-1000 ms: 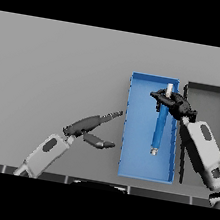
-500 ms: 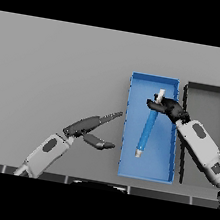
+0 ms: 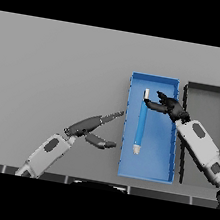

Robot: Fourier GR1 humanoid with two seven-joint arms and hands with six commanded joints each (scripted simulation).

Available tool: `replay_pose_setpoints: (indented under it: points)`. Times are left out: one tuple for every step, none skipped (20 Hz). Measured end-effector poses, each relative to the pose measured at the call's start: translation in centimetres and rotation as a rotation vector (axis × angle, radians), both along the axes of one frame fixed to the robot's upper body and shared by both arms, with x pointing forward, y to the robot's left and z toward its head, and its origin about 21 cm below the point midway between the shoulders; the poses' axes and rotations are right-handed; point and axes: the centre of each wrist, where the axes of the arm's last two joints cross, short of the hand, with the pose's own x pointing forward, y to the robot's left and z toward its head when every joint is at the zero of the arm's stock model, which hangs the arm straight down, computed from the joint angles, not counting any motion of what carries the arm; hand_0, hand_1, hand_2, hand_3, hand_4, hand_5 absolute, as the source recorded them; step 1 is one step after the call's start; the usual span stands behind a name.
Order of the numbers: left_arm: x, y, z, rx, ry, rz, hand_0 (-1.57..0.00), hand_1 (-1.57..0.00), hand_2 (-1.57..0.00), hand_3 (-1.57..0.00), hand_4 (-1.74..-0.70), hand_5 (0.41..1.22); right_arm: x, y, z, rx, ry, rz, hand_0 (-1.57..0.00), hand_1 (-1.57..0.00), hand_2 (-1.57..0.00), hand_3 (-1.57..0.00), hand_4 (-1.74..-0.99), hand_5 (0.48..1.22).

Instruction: Pick up the blue pipe and place it into the blue bin.

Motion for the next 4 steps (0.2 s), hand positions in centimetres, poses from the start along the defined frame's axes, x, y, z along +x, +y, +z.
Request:
replay_pose_setpoints:
  points:
    - [-0.04,0.20,0.05,-0.004,-0.001,0.001,0.00,0.00,0.00,0.00,-0.92,0.467,0.05,-0.24,0.12,-0.001,0.000,0.011,-0.01,-0.01,-0.01,-0.01,-1.129,0.673]
    - [-0.25,0.26,0.08,-0.008,-0.002,-0.004,0.00,0.00,0.00,0.00,-0.92,0.467,0.22,-0.11,0.12,-0.001,-0.003,0.014,-0.01,-0.01,-0.01,-0.01,-1.129,0.674]
    - [-0.63,0.54,-0.11,-0.013,0.000,-0.004,0.00,0.00,0.00,0.00,-0.92,0.469,0.29,-0.28,0.00,0.002,0.003,0.010,-0.01,-0.01,-0.01,-0.01,-1.129,0.678]
    - [-0.85,0.87,-0.16,-0.011,0.005,-0.009,0.00,0.00,0.00,0.00,-0.92,0.468,0.25,-0.20,-0.06,0.015,0.003,0.018,-0.01,-0.01,-0.01,-0.01,-1.129,0.677]
